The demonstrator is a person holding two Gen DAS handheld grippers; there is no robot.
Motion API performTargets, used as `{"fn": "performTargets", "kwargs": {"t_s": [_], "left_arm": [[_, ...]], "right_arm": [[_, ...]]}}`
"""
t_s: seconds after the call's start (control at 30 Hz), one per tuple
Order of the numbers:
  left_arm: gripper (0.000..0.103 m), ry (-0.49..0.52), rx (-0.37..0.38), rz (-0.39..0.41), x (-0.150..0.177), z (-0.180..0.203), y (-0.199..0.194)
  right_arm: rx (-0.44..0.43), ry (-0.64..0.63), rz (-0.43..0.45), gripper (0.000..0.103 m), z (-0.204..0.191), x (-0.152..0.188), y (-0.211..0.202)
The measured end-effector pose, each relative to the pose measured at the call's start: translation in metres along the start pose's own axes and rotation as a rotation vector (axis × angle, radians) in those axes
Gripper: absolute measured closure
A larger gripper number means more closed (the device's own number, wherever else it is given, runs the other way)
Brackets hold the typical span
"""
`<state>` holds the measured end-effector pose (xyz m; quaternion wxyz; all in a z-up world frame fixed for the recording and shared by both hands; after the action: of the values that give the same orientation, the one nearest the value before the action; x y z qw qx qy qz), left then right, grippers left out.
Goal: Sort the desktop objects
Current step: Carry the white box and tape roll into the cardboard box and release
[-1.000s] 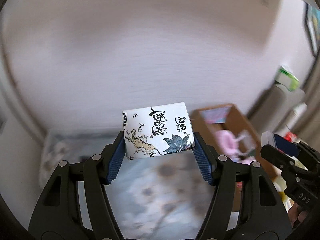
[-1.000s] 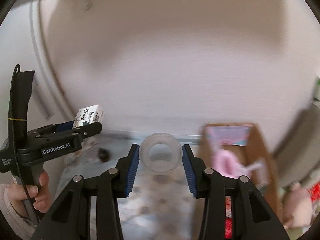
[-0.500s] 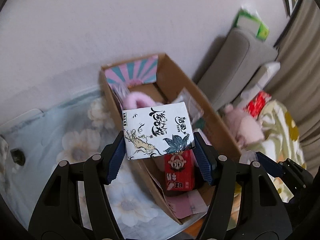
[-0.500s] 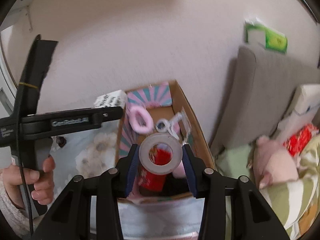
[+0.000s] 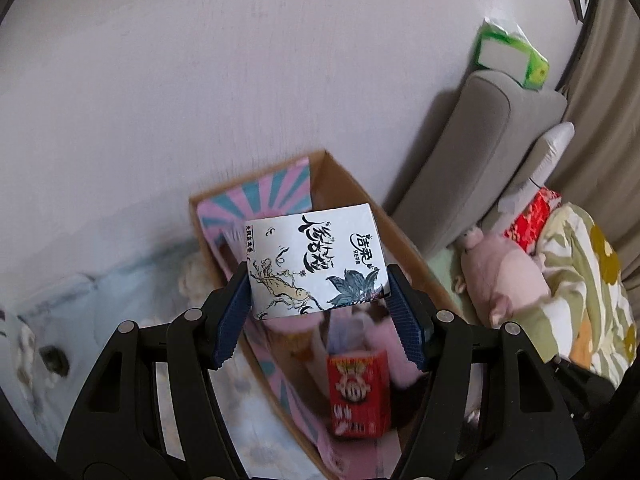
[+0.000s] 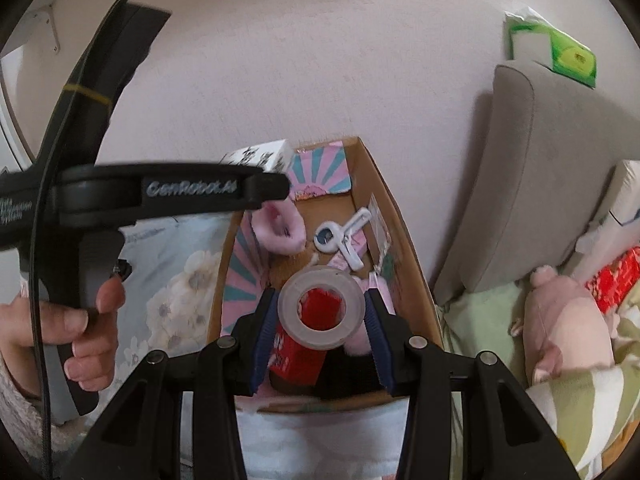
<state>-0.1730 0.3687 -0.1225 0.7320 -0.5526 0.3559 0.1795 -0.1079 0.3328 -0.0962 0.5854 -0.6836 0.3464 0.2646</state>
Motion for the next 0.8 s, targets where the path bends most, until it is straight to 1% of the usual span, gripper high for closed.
{"fn": "performTargets", "kwargs": {"t_s": [0.03, 0.07, 0.1, 0.13, 0.17, 0.2, 0.23, 0.3, 0.33, 0.4, 0.5, 0.57, 0.63, 0.73, 0.8], "left_arm": [[0.037, -0.001, 0.008, -0.015, -0.002, 0.001, 0.005], [0.025, -0.004, 0.027, -0.042, -0.002, 0.002, 0.010], [0.017, -0.014, 0.046, -0.078, -0.002, 0.001, 0.019], [0.007, -0.027, 0.048, -0.101, -0.003, -0.003, 0.025], [0.007, -0.041, 0.046, -0.110, -0.004, -0.007, 0.028], [0.007, -0.054, 0.047, -0.106, -0.006, -0.011, 0.028], [0.007, -0.069, 0.047, -0.092, -0.009, -0.017, 0.025], [0.005, -0.094, 0.034, -0.064, -0.015, -0.028, 0.016], [0.002, -0.108, 0.016, -0.056, -0.017, -0.035, 0.010], [0.001, -0.134, -0.004, -0.049, -0.019, -0.047, 0.002], [0.001, -0.194, 0.006, -0.039, -0.018, -0.062, -0.007], [0.001, -0.215, 0.000, -0.037, -0.017, -0.071, -0.011], [0.001, -0.216, 0.003, -0.036, -0.016, -0.076, -0.016], [0.001, -0.206, -0.001, -0.023, -0.016, -0.082, -0.028], [0.001, -0.191, -0.028, 0.000, -0.019, -0.087, -0.038]], "right_arm": [[-0.015, 0.016, 0.002, 0.063, -0.001, -0.003, 0.004], [-0.025, 0.030, 0.003, 0.063, 0.000, -0.005, 0.007], [-0.041, 0.051, 0.003, 0.063, -0.002, -0.006, 0.012], [-0.064, 0.075, -0.006, 0.061, -0.001, -0.007, 0.017], [-0.095, 0.104, -0.032, 0.055, -0.004, -0.005, 0.025], [-0.106, 0.120, -0.057, 0.042, -0.004, -0.003, 0.030], [-0.100, 0.128, -0.074, 0.038, -0.004, -0.002, 0.035], [-0.082, 0.110, -0.060, 0.038, -0.003, -0.003, 0.034], [-0.066, 0.097, -0.048, 0.037, -0.001, -0.005, 0.032], [-0.050, 0.090, -0.029, 0.035, 0.001, -0.008, 0.027], [-0.047, 0.105, -0.012, 0.034, 0.008, -0.014, 0.022], [-0.044, 0.118, -0.009, 0.034, 0.012, -0.017, 0.020], [-0.013, 0.111, -0.004, 0.034, 0.015, -0.019, 0.020], [0.063, 0.066, 0.007, 0.034, 0.014, -0.022, 0.021], [0.062, 0.059, 0.021, 0.034, 0.008, -0.027, 0.022]]}}
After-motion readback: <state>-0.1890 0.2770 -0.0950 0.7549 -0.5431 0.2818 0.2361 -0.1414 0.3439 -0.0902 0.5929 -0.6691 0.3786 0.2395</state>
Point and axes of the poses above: each gripper's, at about its wrist camera, not at the fingertips, and y roughly the way its jaws point, z to its right, x to its underside, the point moved 9 cm from there along y, roughly the way its jaws point, and after that the axes turned 10 degrees about z, right-handed, at the moved point
